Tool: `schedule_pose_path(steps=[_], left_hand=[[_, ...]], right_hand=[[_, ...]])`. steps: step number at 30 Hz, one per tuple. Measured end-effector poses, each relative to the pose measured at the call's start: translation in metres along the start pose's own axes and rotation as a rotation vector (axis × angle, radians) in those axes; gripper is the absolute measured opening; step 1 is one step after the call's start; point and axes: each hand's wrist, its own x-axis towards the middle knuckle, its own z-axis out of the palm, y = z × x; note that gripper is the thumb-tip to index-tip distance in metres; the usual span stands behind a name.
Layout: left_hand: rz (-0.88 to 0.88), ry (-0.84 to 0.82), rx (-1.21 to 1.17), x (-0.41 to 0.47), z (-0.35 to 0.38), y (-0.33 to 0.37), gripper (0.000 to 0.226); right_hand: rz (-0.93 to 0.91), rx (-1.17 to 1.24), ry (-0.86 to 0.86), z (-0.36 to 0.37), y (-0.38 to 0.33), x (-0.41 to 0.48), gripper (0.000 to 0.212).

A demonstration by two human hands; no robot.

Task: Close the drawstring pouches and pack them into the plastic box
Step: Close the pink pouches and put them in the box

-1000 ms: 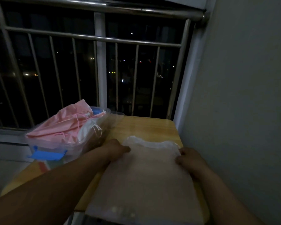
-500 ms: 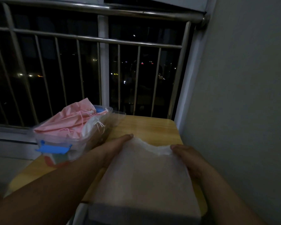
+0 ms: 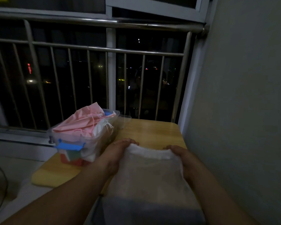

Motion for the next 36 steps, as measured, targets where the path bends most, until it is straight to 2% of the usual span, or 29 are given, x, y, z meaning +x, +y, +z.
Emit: schedule_pose_path(steps=[3, 8, 11, 14, 18, 20, 22, 24, 27, 31, 36], left_hand=[[-0.048, -0.034, -0.28, -0.015, -0.003, 0.002, 0.029], [-0.068, 0.041, -0.461, -0.035, -0.004, 0.005, 0.039], [-0.024, 0.138, -0.445, -0.038, -0.009, 0.004, 0.04], [-0.015, 0.16, -0.377, -0.042, -0.006, 0.003, 0.039], [0.075, 0.197, 0.168, -0.044, 0.0, 0.005, 0.036], [0.125, 0.195, 0.417, -0.045, 0.0, 0.007, 0.034], [0.143, 0.139, 0.509, -0.044, 0.003, 0.01, 0.028], [0.125, 0.035, 0.527, -0.045, 0.014, 0.016, 0.022], [0.112, -0.134, 0.542, -0.043, 0.037, 0.028, 0.023], [0.076, -0.24, 0.389, -0.034, 0.06, 0.029, 0.023], [0.014, -0.164, 0.241, -0.022, 0.063, 0.024, 0.021]], right_hand=[[0.141, 0.237, -0.067, 0.005, -0.008, -0.011, 0.023], [0.122, 0.365, -0.033, -0.003, -0.011, -0.02, 0.007], [0.103, 0.473, 0.037, -0.009, -0.009, -0.016, 0.03], [0.1, 0.538, 0.05, -0.009, -0.008, -0.016, 0.036], [0.116, 0.348, 0.037, -0.008, -0.002, -0.014, 0.038], [0.042, 0.18, 0.072, 0.0, -0.003, -0.014, 0.038], [-0.089, -0.014, 0.081, 0.01, -0.008, -0.017, 0.033], [-0.232, -0.21, 0.056, 0.021, -0.016, -0.024, 0.02], [-0.39, -0.454, 0.015, 0.04, -0.029, -0.037, 0.017], [-0.492, -0.445, -0.067, 0.06, -0.036, -0.046, 0.016], [-0.426, -0.339, -0.026, 0.054, -0.029, -0.028, 0.015]])
